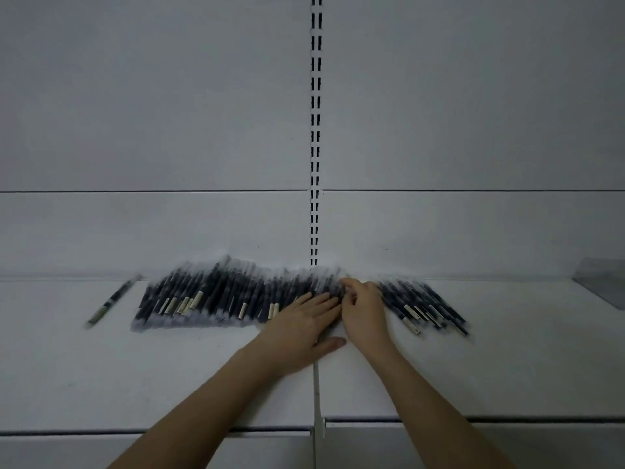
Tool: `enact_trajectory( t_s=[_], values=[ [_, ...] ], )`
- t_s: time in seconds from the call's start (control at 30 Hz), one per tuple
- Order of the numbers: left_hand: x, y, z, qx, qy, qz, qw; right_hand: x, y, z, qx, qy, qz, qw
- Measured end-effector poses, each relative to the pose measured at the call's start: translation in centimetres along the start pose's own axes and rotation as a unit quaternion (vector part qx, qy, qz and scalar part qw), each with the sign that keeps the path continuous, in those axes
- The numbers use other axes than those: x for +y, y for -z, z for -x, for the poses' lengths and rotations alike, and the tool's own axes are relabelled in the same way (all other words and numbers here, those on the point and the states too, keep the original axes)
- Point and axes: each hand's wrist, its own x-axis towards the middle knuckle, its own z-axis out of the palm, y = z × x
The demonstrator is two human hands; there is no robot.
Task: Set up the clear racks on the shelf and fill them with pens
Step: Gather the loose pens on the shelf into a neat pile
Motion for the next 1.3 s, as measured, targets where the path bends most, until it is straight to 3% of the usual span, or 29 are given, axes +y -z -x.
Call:
enact_trajectory(
  t_s=[0.17,0.27,0.33,0.47,0.57,0.73,0.83,0.97,1.03,1.1,1.2,1.3],
  values=[
    [-1.0,-0.3,-0.3,0.056,0.046,-0.083,0.994,0.5,2.4,-0.6,-0.024,0.059,0.039,0.997],
    [-0.9,-0.4,-0.6,0.048,0.073,-0.082,0.993,1.9,5.6,-1.3,0.054,0.071,0.098,0.991],
    [-0.6,-0.3,-0.6,0.034,0.088,-0.058,0.994,3.0,8.0,-2.0,0.092,0.009,0.177,0.980],
    [1.1,0.5,-1.7,-0.049,0.063,-0.039,0.996,5.9,11.3,-3.1,0.008,-0.144,0.208,0.968],
    [2.0,0.4,-3.0,-0.109,0.054,-0.022,0.992,6.1,11.6,-2.9,-0.069,-0.163,0.158,0.971],
    [1.0,-0.5,-2.9,-0.036,0.094,-0.060,0.993,3.1,10.9,-2.3,-0.136,-0.138,0.105,0.975],
    [0.1,-0.8,-2.4,-0.002,0.127,-0.088,0.988,2.2,9.5,-2.0,-0.137,-0.136,0.076,0.978],
    [0.0,0.2,-0.9,0.007,0.138,-0.018,0.990,0.7,5.7,-0.6,-0.114,-0.106,0.037,0.987],
    [-0.3,1.6,-0.1,0.061,0.158,0.033,0.985,0.0,3.8,-0.1,-0.084,-0.093,0.015,0.992],
    [-2.0,3.6,1.2,0.161,0.204,0.075,0.963,-0.3,2.4,0.0,-0.076,-0.095,-0.003,0.993],
    [-8.0,6.5,5.4,0.294,0.318,0.042,0.900,-0.2,0.6,-0.2,-0.071,-0.097,-0.045,0.992],
    [-15.1,8.1,11.6,0.230,0.518,-0.004,0.824,-2.6,-0.1,0.7,-0.047,-0.096,-0.043,0.993]
  ],
)
